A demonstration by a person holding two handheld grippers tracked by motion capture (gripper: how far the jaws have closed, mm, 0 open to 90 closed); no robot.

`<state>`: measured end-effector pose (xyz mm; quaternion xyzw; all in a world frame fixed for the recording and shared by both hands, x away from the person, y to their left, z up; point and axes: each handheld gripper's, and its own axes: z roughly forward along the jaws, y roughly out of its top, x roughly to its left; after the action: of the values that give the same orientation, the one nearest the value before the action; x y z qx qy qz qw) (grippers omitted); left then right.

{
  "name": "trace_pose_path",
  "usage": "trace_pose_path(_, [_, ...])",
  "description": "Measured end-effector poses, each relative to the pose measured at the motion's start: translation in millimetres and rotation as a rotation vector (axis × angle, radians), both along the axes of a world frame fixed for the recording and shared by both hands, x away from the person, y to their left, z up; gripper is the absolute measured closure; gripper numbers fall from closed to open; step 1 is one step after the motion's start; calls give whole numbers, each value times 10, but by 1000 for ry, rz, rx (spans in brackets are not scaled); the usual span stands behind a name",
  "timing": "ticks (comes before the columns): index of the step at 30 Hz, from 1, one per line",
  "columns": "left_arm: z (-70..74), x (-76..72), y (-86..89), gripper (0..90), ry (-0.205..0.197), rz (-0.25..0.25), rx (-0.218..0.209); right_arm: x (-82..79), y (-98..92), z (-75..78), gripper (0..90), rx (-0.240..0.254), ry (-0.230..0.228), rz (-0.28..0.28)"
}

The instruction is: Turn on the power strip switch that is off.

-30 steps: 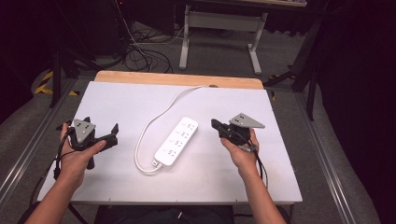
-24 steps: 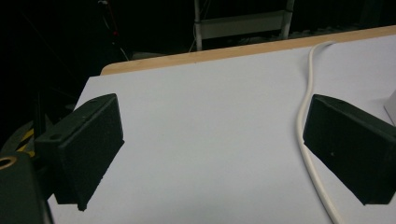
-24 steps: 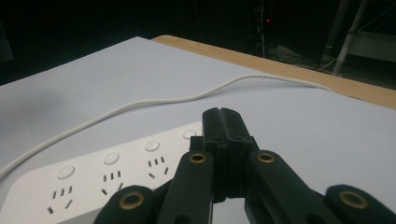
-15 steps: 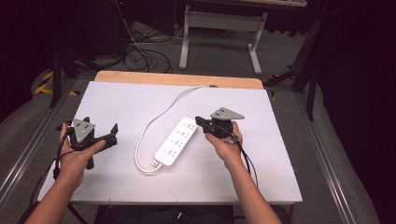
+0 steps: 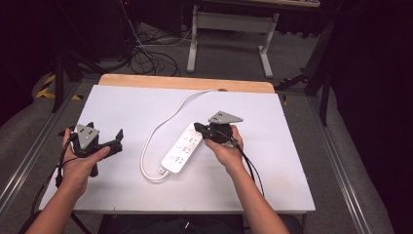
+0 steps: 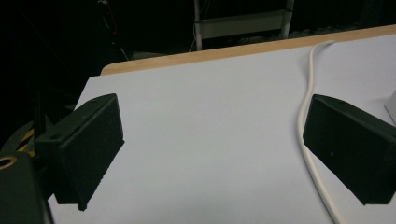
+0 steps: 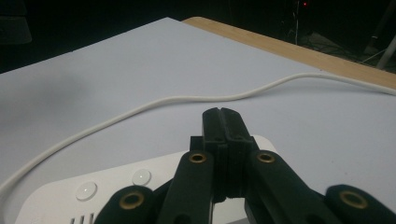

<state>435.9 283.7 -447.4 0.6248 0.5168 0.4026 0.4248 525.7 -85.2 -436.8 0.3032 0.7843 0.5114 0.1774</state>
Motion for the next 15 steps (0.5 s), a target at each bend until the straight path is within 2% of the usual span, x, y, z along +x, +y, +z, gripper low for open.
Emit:
trace_pose_path(8, [-2, 6, 4, 57, 3, -2, 6, 11, 55, -29, 900, -10, 16, 14])
trace_pose_path(15, [-3, 5, 4, 58, 5, -4, 5, 25, 183, -117, 900, -55, 37, 43])
